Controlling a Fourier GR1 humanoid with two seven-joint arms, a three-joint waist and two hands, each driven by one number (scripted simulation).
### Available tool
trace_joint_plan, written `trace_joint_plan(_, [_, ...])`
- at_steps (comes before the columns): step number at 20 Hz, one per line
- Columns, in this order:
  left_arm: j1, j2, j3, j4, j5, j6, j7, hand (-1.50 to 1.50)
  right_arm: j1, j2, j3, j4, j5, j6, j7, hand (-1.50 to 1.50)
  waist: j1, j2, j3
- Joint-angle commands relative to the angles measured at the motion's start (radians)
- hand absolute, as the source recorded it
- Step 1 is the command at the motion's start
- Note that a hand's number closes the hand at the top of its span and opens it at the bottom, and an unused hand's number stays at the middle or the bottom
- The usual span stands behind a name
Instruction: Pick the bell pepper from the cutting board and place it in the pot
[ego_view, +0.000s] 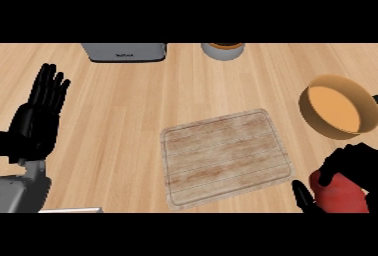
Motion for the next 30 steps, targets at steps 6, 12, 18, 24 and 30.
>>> trace_joint_plan(6, [-0.078,-0.017,-0.007,0.042,-0.014,0.02,0.033,0.0,-0.152,-0.133,-0.517,0.148,-0.387,0.172,-0.113,1.5,0.003,0.021,0.008])
trace_joint_plan(12, [-0.069,0.005,0.003,-0.001,-0.001,0.01,0.061,0.0,-0.286,-0.314,-0.746,0.581,-0.514,0.111,-0.329,1.5,0.027,0.024,0.009])
trace_joint_plan(18, [-0.038,-0.032,-0.028,0.016,-0.019,-0.008,-0.004,0.0,-0.403,-0.441,-0.731,0.973,-0.487,0.053,-0.515,1.5,0.042,0.027,0.008])
trace_joint_plan(24, [-0.105,-0.052,-0.037,0.052,-0.045,0.026,0.031,0.0,-0.52,-0.511,-0.683,1.323,-0.399,-0.099,-0.691,1.5,0.047,0.032,0.009])
trace_joint_plan(30, [-0.093,-0.058,-0.024,0.077,-0.027,0.005,0.001,0.0,-0.67,-0.538,-0.572,1.554,-0.275,-0.168,-0.666,1.5,0.054,0.033,0.008])
